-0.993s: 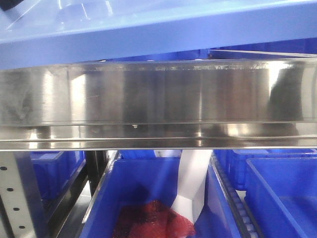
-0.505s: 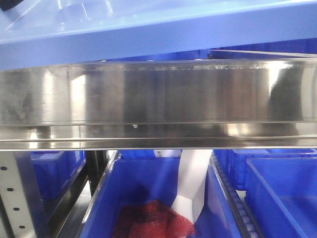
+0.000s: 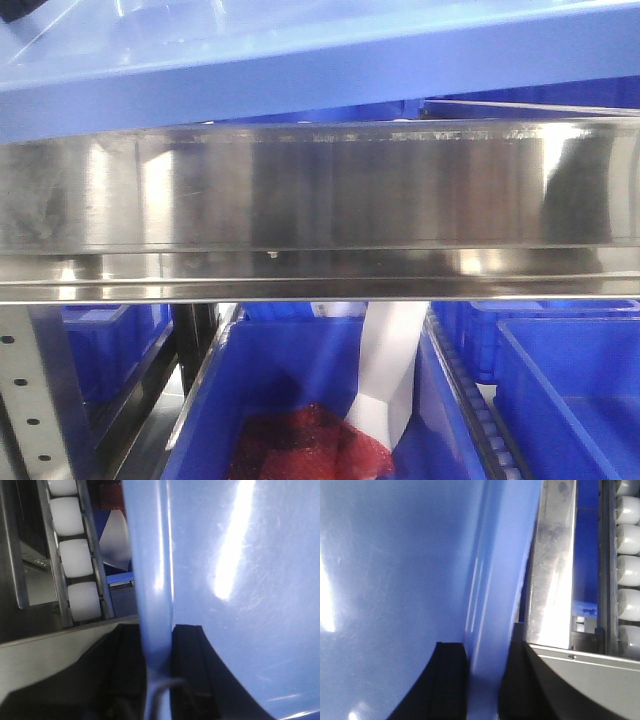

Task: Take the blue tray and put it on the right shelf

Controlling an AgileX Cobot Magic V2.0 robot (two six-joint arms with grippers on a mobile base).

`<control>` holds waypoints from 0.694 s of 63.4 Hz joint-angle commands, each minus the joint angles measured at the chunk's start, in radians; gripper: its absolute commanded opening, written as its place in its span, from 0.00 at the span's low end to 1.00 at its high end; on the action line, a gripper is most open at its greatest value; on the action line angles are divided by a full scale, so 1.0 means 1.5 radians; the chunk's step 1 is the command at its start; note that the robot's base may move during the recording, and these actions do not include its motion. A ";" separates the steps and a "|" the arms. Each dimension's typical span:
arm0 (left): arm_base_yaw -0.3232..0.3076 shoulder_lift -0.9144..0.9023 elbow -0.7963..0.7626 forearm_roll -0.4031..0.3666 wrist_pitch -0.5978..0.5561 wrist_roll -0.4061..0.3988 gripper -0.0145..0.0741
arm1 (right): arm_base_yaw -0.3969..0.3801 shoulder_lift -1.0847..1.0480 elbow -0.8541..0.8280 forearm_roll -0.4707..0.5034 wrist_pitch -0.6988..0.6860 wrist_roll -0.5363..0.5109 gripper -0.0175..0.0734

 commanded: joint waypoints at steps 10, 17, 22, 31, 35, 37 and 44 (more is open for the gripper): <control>-0.003 -0.005 -0.084 0.009 -0.073 0.023 0.11 | -0.003 -0.002 -0.060 -0.033 -0.065 -0.036 0.25; -0.003 0.034 -0.158 0.029 -0.079 0.034 0.11 | -0.017 0.030 -0.114 -0.033 -0.067 -0.049 0.25; -0.002 0.069 -0.202 0.046 -0.079 0.035 0.11 | -0.031 0.060 -0.148 -0.033 -0.067 -0.052 0.25; 0.017 0.137 -0.263 0.059 -0.081 0.035 0.11 | -0.058 0.129 -0.198 -0.033 -0.079 -0.063 0.25; 0.028 0.166 -0.276 0.059 -0.084 0.035 0.11 | -0.070 0.156 -0.213 -0.033 -0.092 -0.065 0.25; 0.034 0.177 -0.278 0.060 -0.088 0.035 0.11 | -0.076 0.169 -0.217 -0.033 -0.098 -0.065 0.25; 0.053 0.215 -0.278 0.060 -0.090 0.035 0.11 | -0.087 0.213 -0.223 -0.033 -0.120 -0.066 0.25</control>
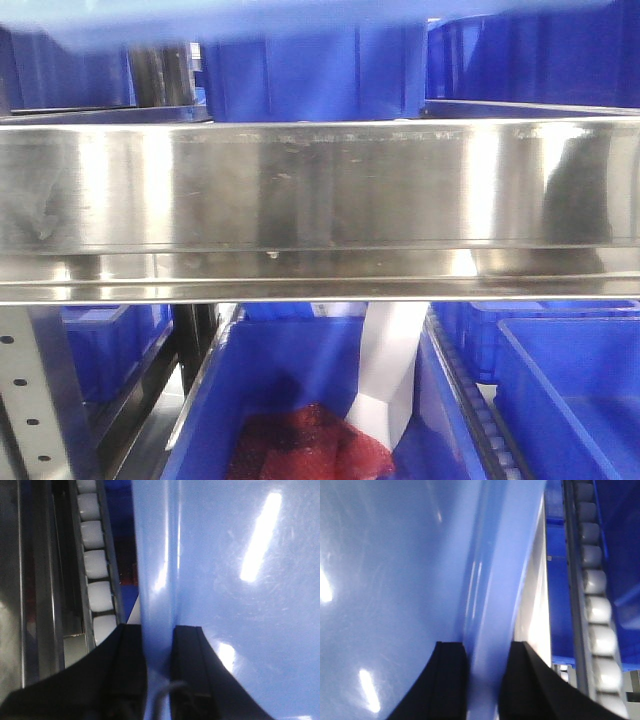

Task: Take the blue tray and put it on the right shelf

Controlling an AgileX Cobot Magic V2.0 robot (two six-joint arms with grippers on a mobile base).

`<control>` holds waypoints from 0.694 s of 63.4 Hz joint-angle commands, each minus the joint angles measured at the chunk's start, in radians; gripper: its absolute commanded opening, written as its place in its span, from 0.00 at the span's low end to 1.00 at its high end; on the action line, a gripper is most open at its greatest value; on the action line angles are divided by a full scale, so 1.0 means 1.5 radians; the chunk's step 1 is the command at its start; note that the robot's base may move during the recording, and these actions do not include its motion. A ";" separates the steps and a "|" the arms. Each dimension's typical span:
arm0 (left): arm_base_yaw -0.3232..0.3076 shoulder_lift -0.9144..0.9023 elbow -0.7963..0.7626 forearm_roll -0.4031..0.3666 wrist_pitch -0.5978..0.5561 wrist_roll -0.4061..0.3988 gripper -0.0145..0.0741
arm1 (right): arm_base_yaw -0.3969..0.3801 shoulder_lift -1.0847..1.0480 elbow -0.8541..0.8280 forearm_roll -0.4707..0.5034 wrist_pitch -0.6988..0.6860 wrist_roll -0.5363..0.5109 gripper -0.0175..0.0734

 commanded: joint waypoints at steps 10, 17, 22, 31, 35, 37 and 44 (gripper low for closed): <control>0.019 0.046 -0.027 -0.016 -0.049 0.017 0.11 | -0.005 0.069 -0.028 0.002 -0.071 -0.025 0.25; 0.019 0.069 -0.027 -0.016 -0.048 0.020 0.14 | -0.005 0.097 -0.028 0.002 -0.071 -0.025 0.28; 0.019 0.078 -0.027 -0.016 -0.045 0.022 0.25 | -0.005 0.108 -0.028 0.002 -0.070 -0.025 0.40; 0.019 0.080 -0.027 -0.014 -0.053 0.022 0.59 | -0.005 0.110 -0.028 0.001 -0.077 -0.026 0.79; 0.019 0.080 -0.027 -0.012 -0.051 0.022 0.71 | -0.006 0.110 -0.028 -0.007 -0.078 -0.026 0.91; 0.019 0.080 -0.028 -0.013 -0.048 0.022 0.73 | -0.006 0.110 -0.028 -0.011 -0.076 -0.026 0.90; 0.019 0.078 -0.028 -0.010 -0.047 0.022 0.78 | -0.006 0.108 -0.028 -0.021 -0.073 -0.026 0.89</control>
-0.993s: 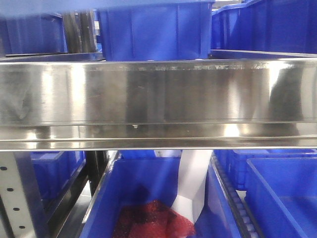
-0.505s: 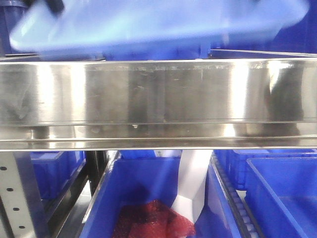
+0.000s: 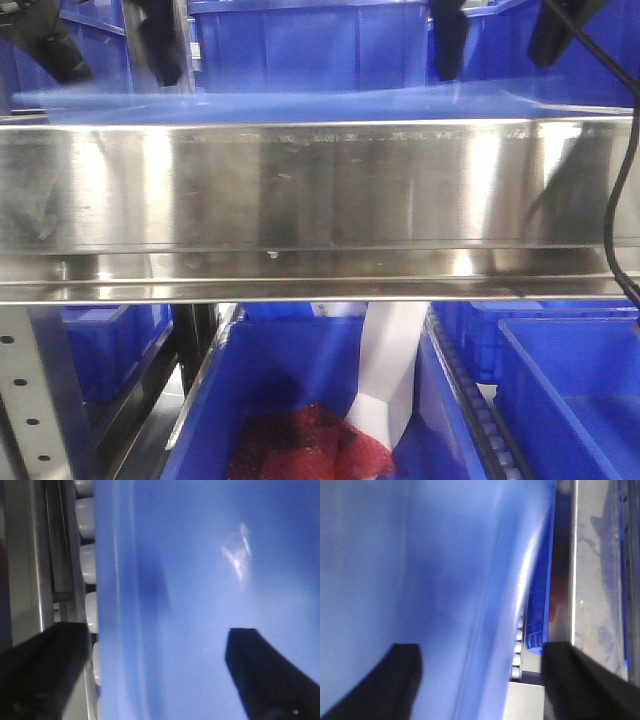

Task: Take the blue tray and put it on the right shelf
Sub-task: 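Lower the tray onto the roller lane and open both grippers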

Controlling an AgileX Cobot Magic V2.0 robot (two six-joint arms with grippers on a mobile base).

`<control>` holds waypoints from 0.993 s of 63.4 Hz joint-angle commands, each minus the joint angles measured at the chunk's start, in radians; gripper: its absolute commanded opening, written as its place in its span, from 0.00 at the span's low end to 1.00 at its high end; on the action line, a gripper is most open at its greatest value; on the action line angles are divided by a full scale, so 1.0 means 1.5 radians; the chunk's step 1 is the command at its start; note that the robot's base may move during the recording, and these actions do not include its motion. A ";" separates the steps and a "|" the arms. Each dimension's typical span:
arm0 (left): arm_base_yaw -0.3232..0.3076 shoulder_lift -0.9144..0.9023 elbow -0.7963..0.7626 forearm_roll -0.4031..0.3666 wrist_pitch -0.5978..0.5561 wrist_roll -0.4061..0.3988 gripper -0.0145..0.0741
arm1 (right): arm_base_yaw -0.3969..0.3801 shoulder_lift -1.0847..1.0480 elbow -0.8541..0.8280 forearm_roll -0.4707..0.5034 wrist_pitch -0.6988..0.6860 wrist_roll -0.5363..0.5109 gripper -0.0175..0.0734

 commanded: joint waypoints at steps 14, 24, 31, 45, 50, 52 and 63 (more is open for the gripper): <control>-0.004 -0.076 -0.023 0.000 -0.023 0.002 0.74 | -0.001 -0.060 -0.024 -0.032 0.003 -0.008 0.88; -0.020 -0.163 0.001 0.002 -0.029 0.037 0.58 | 0.010 -0.131 -0.010 -0.032 0.009 -0.021 0.69; -0.035 -0.248 0.061 0.003 -0.067 0.042 0.45 | 0.019 -0.207 0.027 -0.032 0.003 -0.025 0.46; -0.068 -0.488 0.277 0.003 -0.176 0.052 0.21 | 0.030 -0.404 0.183 -0.033 -0.059 -0.025 0.25; -0.072 -0.616 0.388 0.002 -0.240 0.052 0.12 | 0.030 -0.499 0.281 -0.033 -0.110 -0.033 0.25; -0.072 -0.658 0.425 0.002 -0.263 0.052 0.11 | 0.030 -0.534 0.316 -0.033 -0.131 -0.041 0.25; -0.072 -0.879 0.614 0.008 -0.350 0.052 0.11 | 0.030 -0.713 0.510 -0.033 -0.251 -0.088 0.25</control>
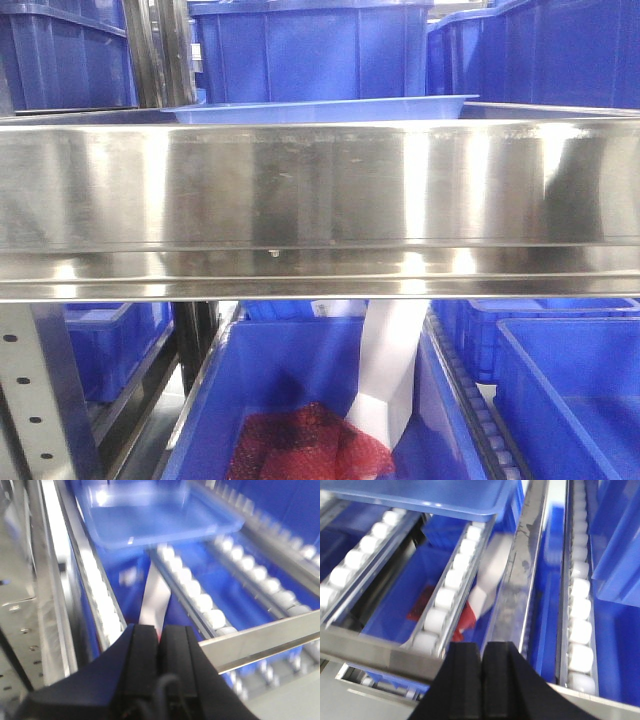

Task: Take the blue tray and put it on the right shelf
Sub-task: 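Lower the tray onto the roller lane and open both grippers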

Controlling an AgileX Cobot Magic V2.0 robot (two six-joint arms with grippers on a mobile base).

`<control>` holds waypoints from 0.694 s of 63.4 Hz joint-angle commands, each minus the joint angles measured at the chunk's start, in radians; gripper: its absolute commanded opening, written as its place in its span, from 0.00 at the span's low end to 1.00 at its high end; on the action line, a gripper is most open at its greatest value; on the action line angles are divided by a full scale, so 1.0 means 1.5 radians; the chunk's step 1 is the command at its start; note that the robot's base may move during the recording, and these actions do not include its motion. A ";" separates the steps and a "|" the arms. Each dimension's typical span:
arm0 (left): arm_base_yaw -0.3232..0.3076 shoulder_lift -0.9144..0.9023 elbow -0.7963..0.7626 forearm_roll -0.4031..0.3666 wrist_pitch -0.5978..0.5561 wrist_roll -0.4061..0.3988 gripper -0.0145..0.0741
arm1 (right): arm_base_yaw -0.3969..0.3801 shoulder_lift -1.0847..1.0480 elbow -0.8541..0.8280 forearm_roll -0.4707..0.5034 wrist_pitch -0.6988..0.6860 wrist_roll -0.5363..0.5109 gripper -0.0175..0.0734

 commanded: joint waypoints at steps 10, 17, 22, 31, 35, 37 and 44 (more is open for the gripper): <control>-0.003 -0.214 0.174 0.005 -0.101 0.002 0.11 | 0.001 -0.204 0.202 -0.030 -0.195 -0.026 0.25; -0.003 -0.246 0.219 0.008 -0.111 0.002 0.11 | 0.001 -0.284 0.298 -0.065 -0.289 -0.026 0.25; -0.003 -0.245 0.228 0.008 -0.117 0.002 0.11 | 0.001 -0.323 0.344 -0.084 -0.360 -0.026 0.25; -0.003 -0.245 0.229 0.008 -0.117 0.002 0.11 | 0.001 -0.334 0.370 -0.084 -0.425 -0.026 0.25; -0.003 -0.245 0.229 0.008 -0.117 0.002 0.11 | 0.001 -0.334 0.370 -0.084 -0.430 -0.026 0.25; -0.003 -0.245 0.229 0.008 -0.117 0.002 0.11 | 0.001 -0.334 0.370 -0.084 -0.430 -0.026 0.25; -0.003 -0.245 0.229 0.008 -0.117 0.002 0.11 | 0.001 -0.334 0.370 -0.084 -0.429 -0.025 0.25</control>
